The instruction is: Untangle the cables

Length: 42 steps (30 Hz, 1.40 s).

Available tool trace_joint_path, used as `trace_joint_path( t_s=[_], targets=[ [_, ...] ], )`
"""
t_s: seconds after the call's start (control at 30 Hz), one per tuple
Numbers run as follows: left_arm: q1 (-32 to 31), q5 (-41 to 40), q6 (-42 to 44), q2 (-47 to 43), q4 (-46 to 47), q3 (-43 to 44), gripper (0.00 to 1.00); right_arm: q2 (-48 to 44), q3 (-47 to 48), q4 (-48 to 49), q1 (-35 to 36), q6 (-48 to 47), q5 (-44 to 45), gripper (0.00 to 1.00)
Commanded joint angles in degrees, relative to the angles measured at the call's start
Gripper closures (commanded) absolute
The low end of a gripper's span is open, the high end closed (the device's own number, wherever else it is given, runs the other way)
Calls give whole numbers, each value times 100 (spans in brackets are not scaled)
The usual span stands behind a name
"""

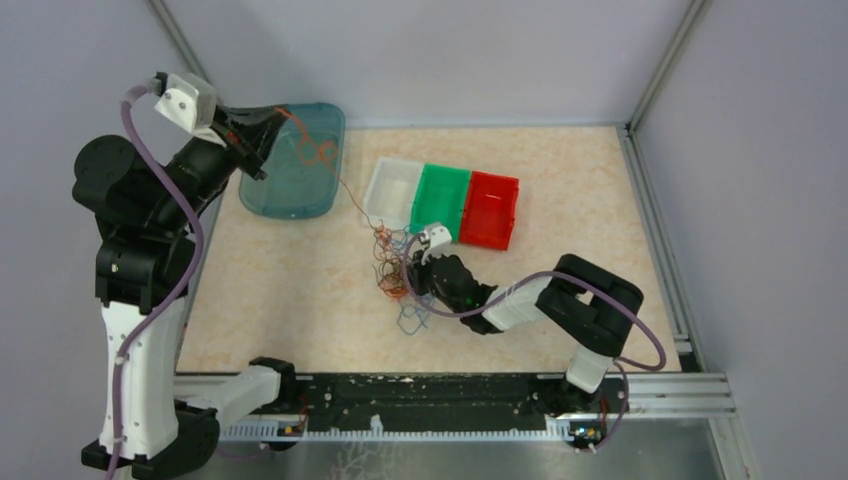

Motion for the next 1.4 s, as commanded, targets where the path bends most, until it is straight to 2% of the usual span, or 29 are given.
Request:
trace_joint_path(
  t_s=[0.0,0.37,0.5,0.57,0.63,0.77,0.9,1.1,1.37],
  targets=[
    [-28,-1189,768,-182,989,130,100,-498,-627,-45,44,737,464,100],
    [-28,-1363,1262,-88,2205,550,100,-803,-1316,59,59,1217,553,100],
    [-28,-738,1004,37,1821,712,100,-949,-1303,138,95,1035,412,100],
    [-27,-263,832,45,1570,620,100,-1191,-1277,245,96,889,291,85],
    [-28,218,611,32,1327,490,100,-1540,-1207,295,96,642,71,64],
    [-28,1127,94,-66,1150,95,100,-2228,-807,-30,96,114,-451,43],
    [-28,1794,-341,-88,1146,-116,100,-2631,-490,-308,99,-175,-883,28],
    [-28,2068,-705,-103,1223,-289,100,-2627,69,-402,87,-553,-1665,28],
    [-28,2152,-849,-137,1209,-211,100,-1938,1061,-838,-177,-824,-2836,42]
  ],
)
